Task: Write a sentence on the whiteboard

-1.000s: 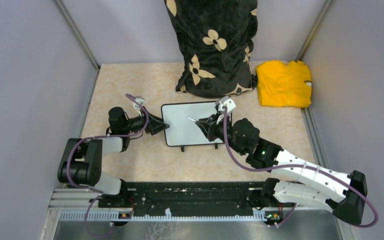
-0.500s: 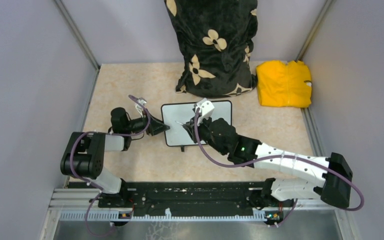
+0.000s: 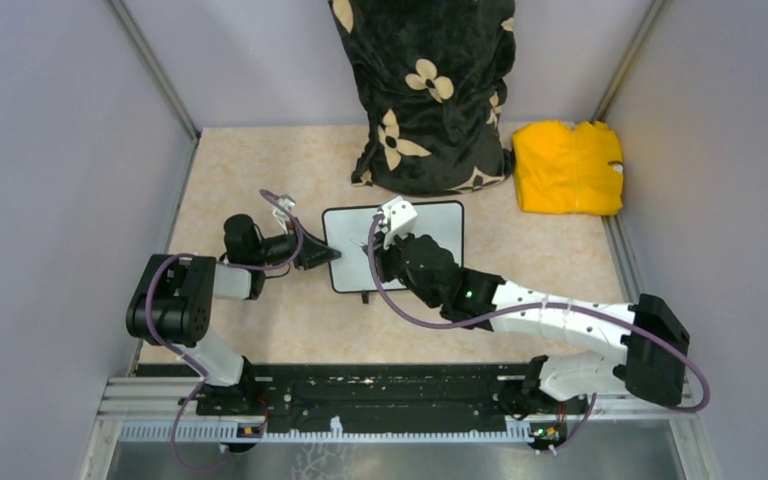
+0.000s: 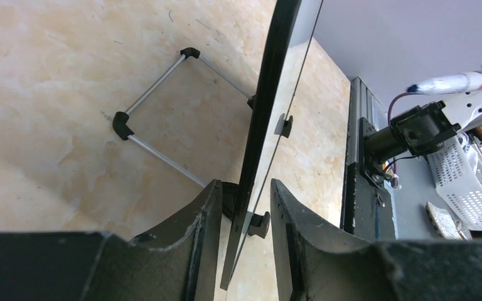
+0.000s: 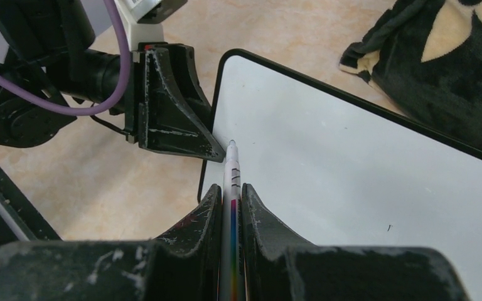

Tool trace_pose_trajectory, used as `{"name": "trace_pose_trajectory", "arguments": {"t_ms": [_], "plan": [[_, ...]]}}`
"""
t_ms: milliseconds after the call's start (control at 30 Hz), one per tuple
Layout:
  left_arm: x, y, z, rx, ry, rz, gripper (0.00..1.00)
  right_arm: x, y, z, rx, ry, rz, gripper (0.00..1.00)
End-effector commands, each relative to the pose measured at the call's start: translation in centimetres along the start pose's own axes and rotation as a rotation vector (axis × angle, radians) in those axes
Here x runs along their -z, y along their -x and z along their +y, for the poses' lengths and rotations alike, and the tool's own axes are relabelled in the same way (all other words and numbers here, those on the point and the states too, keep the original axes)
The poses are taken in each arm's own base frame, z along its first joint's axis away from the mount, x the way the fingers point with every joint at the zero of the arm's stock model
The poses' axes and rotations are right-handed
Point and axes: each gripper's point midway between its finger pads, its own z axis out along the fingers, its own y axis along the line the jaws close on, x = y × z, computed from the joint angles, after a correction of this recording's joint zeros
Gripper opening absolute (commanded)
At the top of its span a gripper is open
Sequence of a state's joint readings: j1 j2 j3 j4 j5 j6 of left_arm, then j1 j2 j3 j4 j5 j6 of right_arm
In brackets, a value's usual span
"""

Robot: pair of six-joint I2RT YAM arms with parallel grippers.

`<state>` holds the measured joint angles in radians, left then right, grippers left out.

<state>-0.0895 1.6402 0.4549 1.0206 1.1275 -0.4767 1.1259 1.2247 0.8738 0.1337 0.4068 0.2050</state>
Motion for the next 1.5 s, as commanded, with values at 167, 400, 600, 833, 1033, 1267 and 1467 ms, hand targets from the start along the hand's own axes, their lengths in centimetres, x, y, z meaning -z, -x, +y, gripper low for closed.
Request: {"name": "trace_pose_trajectory", "arguments": {"t_ms": [167,400,600,833,1033,1267,1467], "plan": [[-0.3,1.5,-1.1,-0.09,-0.054,-0.018,0.39,-1.9,3.2,0.3,0.007,-0.068,-0.067,0.0],[-0.3,1.5,-0.8,-0.088,-0.046,-0.016,0.37,-2.8,3.1,-0.7,0.027,-0.151,-0.069,0.0],[-0.4,1.5,-0.6,-0.087,-0.037,-0.015,0.36,-3.2,2.6,-1.4,0.041,-0.203,-0.06,0.0],[-0.4,1.7,-0.7,-0.091,-0.037,-0.018,0.35,-3.5,2.5,-1.2,0.037,-0.201,-0.064,0.0],[-0.4,1.8,-0.8,-0.096,-0.038,-0.019,0.33,-3.6,2.4,-1.2,0.038,-0.203,-0.063,0.0],[-0.4,1.8,-0.8,-0.096,-0.038,-0.019,0.32,-3.9,2.4,-1.4,0.038,-0.217,-0.064,0.0],[-0.4,1.8,-0.8,-0.098,-0.039,-0.019,0.31,-4.1,2.5,-1.3,0.04,-0.223,-0.066,0.0]]}}
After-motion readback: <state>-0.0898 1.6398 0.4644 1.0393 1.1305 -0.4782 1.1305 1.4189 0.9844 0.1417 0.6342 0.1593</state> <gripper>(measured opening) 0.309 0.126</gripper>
